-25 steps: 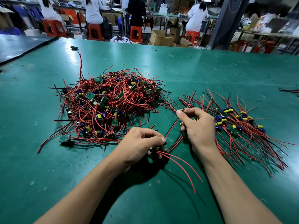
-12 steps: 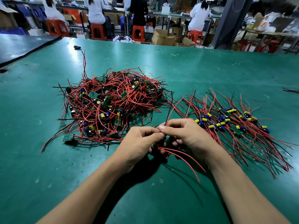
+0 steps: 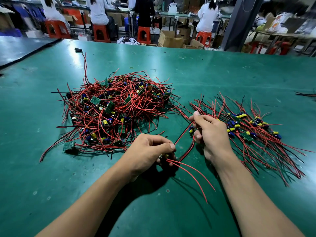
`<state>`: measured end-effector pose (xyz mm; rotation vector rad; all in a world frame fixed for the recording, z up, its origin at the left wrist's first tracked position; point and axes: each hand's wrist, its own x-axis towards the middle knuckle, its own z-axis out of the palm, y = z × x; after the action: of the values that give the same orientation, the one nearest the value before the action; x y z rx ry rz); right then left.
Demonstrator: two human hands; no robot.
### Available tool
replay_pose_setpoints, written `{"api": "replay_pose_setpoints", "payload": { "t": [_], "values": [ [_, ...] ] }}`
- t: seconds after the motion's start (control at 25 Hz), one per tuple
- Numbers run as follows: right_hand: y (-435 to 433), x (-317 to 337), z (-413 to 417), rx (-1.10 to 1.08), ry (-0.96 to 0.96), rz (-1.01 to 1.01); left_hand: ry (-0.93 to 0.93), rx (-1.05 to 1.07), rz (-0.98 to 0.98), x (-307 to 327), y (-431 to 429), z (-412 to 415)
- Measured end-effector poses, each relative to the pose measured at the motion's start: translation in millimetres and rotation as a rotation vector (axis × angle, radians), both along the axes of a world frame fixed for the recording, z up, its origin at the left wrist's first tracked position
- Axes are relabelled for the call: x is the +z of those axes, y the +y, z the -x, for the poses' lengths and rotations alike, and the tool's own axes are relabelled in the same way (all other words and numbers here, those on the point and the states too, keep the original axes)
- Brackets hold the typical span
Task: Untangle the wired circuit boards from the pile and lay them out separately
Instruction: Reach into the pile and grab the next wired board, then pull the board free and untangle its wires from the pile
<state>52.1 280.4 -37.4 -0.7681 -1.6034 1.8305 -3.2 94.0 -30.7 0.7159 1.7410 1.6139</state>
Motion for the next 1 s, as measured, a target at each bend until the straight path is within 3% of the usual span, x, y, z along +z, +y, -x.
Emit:
{"api": "replay_pose_setpoints", "payload": {
  "t": [0.28,0.52,0.68,0.8,1.0],
  "values": [
    [0.1,13.8,-2.8,0.049,0.096,0.426,-0.09,0.055,-0.036,-1.8,0.6,0.4],
    [-9.3,14.3,-1.7,0.186,0.034,0.298,-0.296,0.167,-0.135,-3.0,2.7,4.2],
    [-14.9,14.8,-9.8,0.464,-0.116,0.164,-0.313,0.148,-0.153,-4.7,1.9,5.2],
    [-19.6,13.6,-13.3,0.691,-0.126,0.178,-0.34,0.131,-0.21,-3.8,1.4,3.0],
    [-21.8,14.7,-13.5,0.753,-0.035,0.261,-0.47,0.156,-0.3,3.3,1.7,3.0]
  ]
}}
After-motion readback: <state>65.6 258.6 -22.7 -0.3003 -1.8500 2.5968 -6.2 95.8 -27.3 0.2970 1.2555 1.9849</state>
